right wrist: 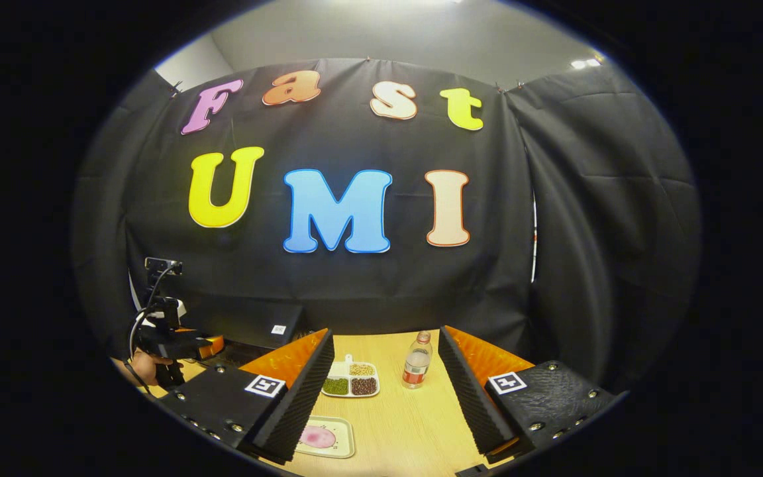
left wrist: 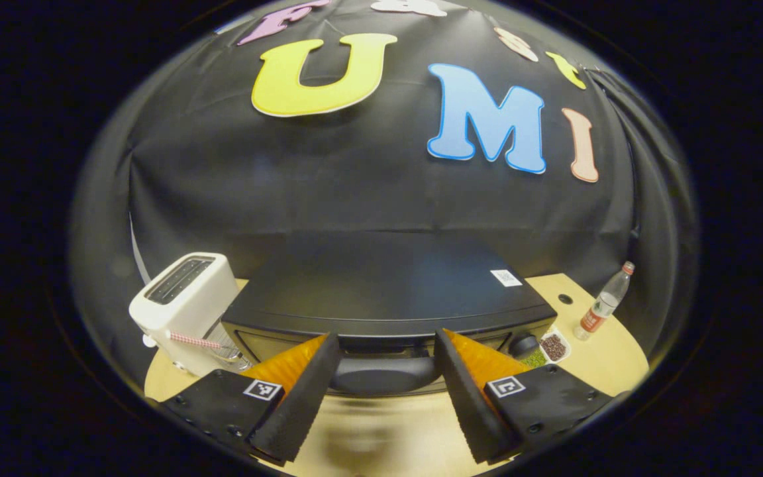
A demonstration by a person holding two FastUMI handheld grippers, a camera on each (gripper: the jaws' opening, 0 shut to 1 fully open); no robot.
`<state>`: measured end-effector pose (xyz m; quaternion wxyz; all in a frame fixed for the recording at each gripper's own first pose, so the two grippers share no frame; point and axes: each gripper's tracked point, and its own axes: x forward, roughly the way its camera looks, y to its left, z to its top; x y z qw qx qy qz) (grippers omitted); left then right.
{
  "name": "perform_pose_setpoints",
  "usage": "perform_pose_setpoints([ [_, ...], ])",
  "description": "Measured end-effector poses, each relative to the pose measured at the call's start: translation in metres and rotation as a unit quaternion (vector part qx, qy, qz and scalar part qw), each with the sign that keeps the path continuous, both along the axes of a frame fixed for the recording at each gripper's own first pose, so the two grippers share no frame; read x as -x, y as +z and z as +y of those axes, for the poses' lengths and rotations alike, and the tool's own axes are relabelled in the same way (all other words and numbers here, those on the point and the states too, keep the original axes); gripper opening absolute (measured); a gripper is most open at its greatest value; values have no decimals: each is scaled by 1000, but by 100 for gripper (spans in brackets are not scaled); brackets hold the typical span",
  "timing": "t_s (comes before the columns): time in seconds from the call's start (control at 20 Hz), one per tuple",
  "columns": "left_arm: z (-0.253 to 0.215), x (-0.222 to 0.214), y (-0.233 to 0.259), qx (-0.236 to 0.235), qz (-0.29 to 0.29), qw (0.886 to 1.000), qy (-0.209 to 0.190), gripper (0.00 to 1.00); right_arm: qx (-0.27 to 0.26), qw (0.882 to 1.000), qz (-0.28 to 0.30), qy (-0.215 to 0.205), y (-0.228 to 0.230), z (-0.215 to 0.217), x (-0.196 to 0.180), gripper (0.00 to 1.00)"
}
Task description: Open the electric oven with the left hand, put the food in, and close the electric oven.
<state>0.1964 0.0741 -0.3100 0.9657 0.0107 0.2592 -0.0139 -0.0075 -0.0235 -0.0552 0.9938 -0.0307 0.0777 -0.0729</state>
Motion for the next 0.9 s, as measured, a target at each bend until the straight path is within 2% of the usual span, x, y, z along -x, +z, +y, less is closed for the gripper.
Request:
perform_pose_setpoints([
  [0.2,1,3,-5,-39,2,999,-9,99,-1,1000,-1,3,1,1,-1,96],
  [0.25,0,3,-5,-41,0,999,-9,96,-2,1000,-1,5,1,3,0,96],
  [0.3,-1,4,-5,-31,3,1000,-3,99,-3,1000,-1,8,2,4,-1,96],
  [0.4,0,8,-4,-33,6,999,-5,96,-3,1000,-3,13,3,6,0,96],
  [0.45,0,12,-5,-40,7,999,-6,99,-2,1000,-5,16,5,7,0,96],
  [0.55,-1,21,-5,-42,7,999,-2,99,2,1000,-6,19,6,7,0,96],
  [0.6,-2,26,-6,-41,7,999,-2,99,3,1000,-5,20,6,7,0,91],
  [0.65,-5,34,-10,-42,14,999,-4,99,3,1000,-5,22,6,8,2,91],
  [0.7,-5,37,-11,-47,11,999,-4,99,3,1000,-5,24,7,8,3,96],
  [0.75,-4,43,-13,-48,13,999,-2,92,4,1000,-6,26,8,9,3,96],
  [0.8,-6,48,-14,-44,14,999,2,95,5,1000,-6,28,9,9,3,91],
  [0.85,-6,54,-17,-45,15,999,3,99,5,1000,-7,29,9,9,3,91],
  [0.9,-6,59,-18,-47,16,999,3,96,4,999,-7,31,10,10,3,96],
])
